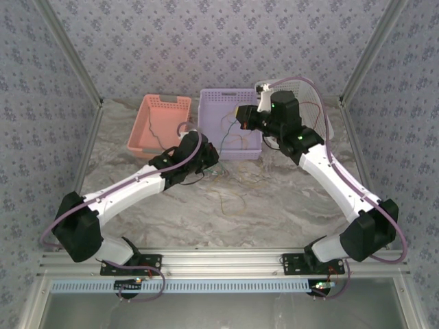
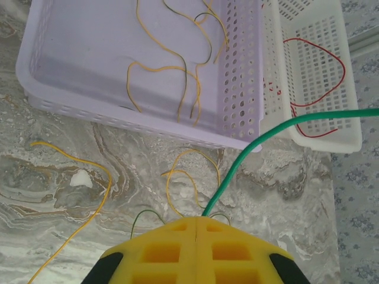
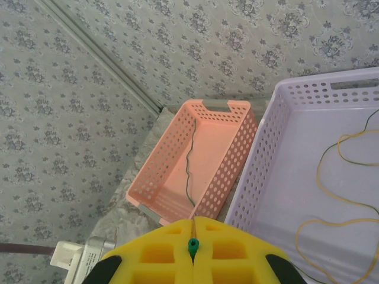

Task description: Untangle the cables

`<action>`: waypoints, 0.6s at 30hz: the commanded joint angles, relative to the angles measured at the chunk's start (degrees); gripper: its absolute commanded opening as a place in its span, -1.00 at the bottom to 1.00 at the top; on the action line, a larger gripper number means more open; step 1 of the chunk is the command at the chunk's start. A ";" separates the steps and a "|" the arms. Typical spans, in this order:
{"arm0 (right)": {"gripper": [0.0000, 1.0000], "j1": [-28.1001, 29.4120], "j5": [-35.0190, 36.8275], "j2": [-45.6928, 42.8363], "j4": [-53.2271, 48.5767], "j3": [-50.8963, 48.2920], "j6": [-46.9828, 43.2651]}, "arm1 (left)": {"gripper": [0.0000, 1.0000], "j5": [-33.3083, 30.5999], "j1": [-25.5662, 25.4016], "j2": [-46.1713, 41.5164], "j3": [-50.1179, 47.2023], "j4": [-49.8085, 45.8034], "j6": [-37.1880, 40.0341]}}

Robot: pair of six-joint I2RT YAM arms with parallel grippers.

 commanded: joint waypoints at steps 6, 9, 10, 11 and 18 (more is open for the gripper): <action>-1.00 -6.25 0.18 1.27 -0.64 1.79 0.14 | -1.00 5.93 -6.07 -4.21 0.84 6.47 17.72; -1.00 -9.53 -1.59 3.86 -0.82 4.11 -0.09 | -1.00 10.19 -9.16 -4.19 1.26 6.06 24.39; -1.00 -10.49 -2.38 4.67 -1.17 4.98 -0.05 | -1.00 11.47 -9.77 -4.26 1.23 5.90 25.65; -1.00 -11.81 -3.35 5.73 -1.39 6.04 0.13 | -1.00 13.30 -10.38 -4.48 1.12 6.07 26.90; -1.00 -17.61 -7.88 13.70 -5.30 12.87 -0.23 | -1.00 21.13 -14.89 -9.70 -0.16 11.43 32.44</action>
